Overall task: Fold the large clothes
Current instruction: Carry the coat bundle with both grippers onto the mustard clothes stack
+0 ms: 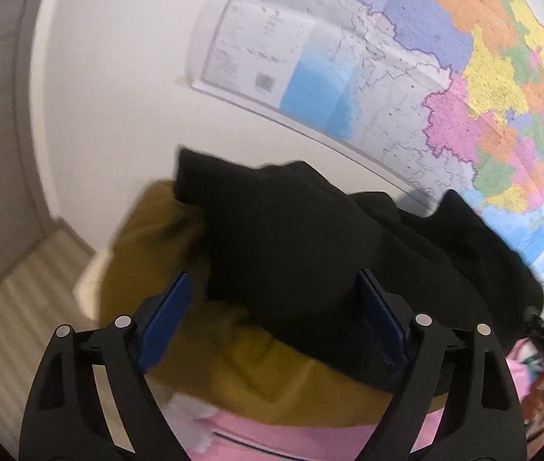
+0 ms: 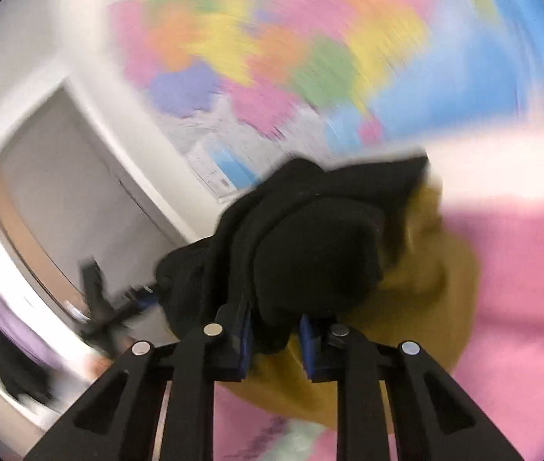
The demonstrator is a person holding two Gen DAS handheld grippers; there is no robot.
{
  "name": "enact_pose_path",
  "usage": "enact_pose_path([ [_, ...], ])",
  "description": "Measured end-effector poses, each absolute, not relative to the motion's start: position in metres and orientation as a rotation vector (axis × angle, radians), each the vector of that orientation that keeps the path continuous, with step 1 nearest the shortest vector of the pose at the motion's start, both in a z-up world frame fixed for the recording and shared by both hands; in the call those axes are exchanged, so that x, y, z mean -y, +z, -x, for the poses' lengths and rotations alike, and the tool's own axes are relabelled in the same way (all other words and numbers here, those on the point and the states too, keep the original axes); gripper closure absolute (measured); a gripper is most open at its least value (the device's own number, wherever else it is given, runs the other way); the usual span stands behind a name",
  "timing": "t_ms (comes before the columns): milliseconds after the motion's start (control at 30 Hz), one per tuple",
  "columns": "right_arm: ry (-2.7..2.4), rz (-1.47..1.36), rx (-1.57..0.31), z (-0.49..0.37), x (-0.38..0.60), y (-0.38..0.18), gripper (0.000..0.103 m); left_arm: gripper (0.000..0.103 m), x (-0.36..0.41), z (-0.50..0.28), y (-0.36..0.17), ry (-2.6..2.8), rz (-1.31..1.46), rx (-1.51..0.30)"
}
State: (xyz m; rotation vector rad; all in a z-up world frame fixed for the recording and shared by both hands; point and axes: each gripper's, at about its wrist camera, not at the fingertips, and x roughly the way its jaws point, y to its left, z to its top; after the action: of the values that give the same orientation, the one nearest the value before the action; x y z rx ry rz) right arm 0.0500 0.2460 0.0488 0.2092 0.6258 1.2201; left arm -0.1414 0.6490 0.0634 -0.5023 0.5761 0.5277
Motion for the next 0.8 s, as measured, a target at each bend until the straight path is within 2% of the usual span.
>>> enact_pose_path([
  [33, 1.220, -0.198, -0.638, -0.046, -0.245, 0.045, 0.083, 0.018, -0.645, 0.144, 0.066, 0.552, 0.477, -0.583],
  [67, 1.210, -0.213, -0.700, -0.052, -0.241, 0.035, 0.078, 0.017, -0.638, 0.148, 0.069, 0.584, 0.439, -0.587],
  [100, 1.180, -0.213, -0.851, -0.062, -0.244, 0.016, 0.077, 0.014, -0.633, 0.151, 0.071, 0.609, 0.410, -0.592],
  [167, 1.158, -0.215, -0.954, -0.078, -0.237, -0.003, 0.071, 0.014, -0.621, 0.156, 0.075, 0.642, 0.353, -0.589],
  [233, 1.128, -0.150, -0.931, -0.073, -0.226, 0.002, 0.066, 0.014, -0.607, 0.157, 0.081, 0.643, 0.298, -0.577],
  [300, 1.161, -0.056, -0.895, -0.058, -0.226, 0.022, 0.053, 0.014, -0.595, 0.159, 0.091, 0.616, 0.273, -0.538],
  [400, 1.241, 0.099, -0.725, -0.026, -0.238, 0.064, 0.053, 0.005, -0.579, 0.153, 0.105, 0.545, 0.202, -0.492],
  [500, 1.232, 0.159, -0.540, -0.015, -0.264, 0.096, 0.053, 0.006, -0.580, 0.124, 0.105, 0.535, 0.174, -0.528],
  [600, 1.217, 0.179, -0.517, -0.036, -0.322, 0.106, 0.056, 0.006, -0.603, 0.097, 0.098, 0.576, 0.212, -0.565],
  [700, 1.138, 0.221, -0.592, -0.069, -0.370, 0.093, 0.066, 0.005, -0.637, 0.082, 0.078, 0.634, 0.290, -0.637],
  [767, 1.073, 0.178, -0.779, -0.110, -0.385, 0.060, 0.076, 0.005, -0.653, 0.083, 0.065, 0.618, 0.366, -0.663],
  [800, 1.083, 0.119, -0.824, -0.124, -0.378, 0.044, 0.076, 0.004, -0.660, 0.086, 0.057, 0.607, 0.405, -0.672],
])
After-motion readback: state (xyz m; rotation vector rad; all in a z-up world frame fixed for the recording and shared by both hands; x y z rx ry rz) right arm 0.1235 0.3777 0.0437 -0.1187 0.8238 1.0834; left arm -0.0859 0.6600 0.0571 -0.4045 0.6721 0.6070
